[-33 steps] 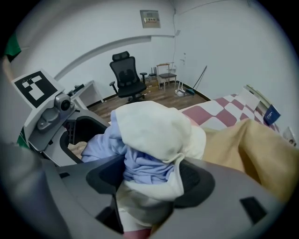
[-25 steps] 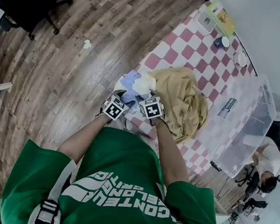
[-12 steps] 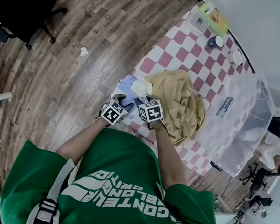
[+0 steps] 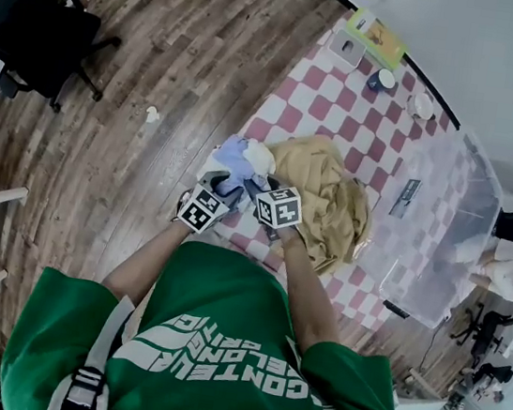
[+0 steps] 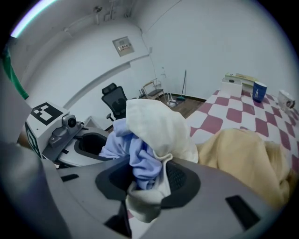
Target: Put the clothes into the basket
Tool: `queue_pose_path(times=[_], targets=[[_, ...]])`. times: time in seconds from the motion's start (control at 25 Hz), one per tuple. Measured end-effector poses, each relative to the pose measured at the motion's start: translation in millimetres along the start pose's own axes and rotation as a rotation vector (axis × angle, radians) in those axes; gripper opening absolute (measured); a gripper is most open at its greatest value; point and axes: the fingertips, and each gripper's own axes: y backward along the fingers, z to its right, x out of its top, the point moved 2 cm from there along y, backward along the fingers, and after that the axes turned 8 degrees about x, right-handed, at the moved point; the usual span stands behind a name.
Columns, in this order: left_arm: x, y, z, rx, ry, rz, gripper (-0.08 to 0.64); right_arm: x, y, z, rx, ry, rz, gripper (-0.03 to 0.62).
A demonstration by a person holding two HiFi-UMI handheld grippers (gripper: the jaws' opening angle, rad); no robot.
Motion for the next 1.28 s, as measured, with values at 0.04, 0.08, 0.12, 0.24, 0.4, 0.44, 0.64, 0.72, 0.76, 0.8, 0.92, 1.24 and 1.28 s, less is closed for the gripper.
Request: queue_pose_path(times=[0.04, 0.08, 0.12, 0.24, 0.4, 0.44, 0.64, 0.72, 0.76, 0.8, 0.92, 1.24, 1.28], targets=[[9.0, 0.6, -0.5, 0.007, -0.014, 0.016, 0.133, 7.2, 5.3, 1.5, -0.001, 0.005, 0.023, 0.141], [18.4, 1.2, -0.7, 0.014, -0.030, 0.032, 0.132, 14.6, 11.1, 3.2, -0.004, 0.012, 0.046, 0.140], [28.3, 1.8, -0.6, 0.022, -0.045, 0.048, 0.133, 22.3, 17.6, 4.9, -0.007, 0.020, 0.069, 0.140], [60.5, 4.7, 2.9, 0.042, -0.087, 0.105, 0.132, 46.1, 41.3, 9.7, -0.021, 0.057, 0.137, 0.140], [108.9, 8.8, 15.7, 0.062, -0.159, 0.188, 0.132, 76.8, 83.3, 16.3, -0.052, 0.114, 0.230, 0.140], [121.8, 10.0, 19.9, 0.066, -0.180, 0.209, 0.132, 84.4, 95.2, 18.0, -0.062, 0.127, 0.256, 0.140], [186.8, 17.7, 47.2, 0.077, -0.274, 0.319, 0.132, 118.3, 160.7, 24.8, -0.120, 0.189, 0.373, 0.140], [214.6, 21.2, 59.1, 0.074, -0.304, 0.362, 0.132, 132.6, 189.2, 27.3, -0.146, 0.215, 0.419, 0.140], [229.9, 23.1, 64.4, 0.072, -0.321, 0.384, 0.132, 141.3, 203.7, 28.6, -0.161, 0.229, 0.445, 0.140], [245.5, 25.3, 69.7, 0.070, -0.340, 0.407, 0.132, 150.1, 218.3, 29.8, -0.176, 0.244, 0.471, 0.140], [286.7, 34.8, 90.0, 0.071, -0.392, 0.468, 0.132, 170.2, 262.1, 29.6, -0.214, 0.279, 0.532, 0.140], [372.5, 63.4, 142.8, 0.056, -0.509, 0.609, 0.132, 205.4, 363.2, 20.1, -0.310, 0.362, 0.678, 0.140], [378.7, 64.7, 149.3, 0.052, -0.523, 0.620, 0.132, 205.8, 372.3, 20.2, -0.319, 0.366, 0.691, 0.140]])
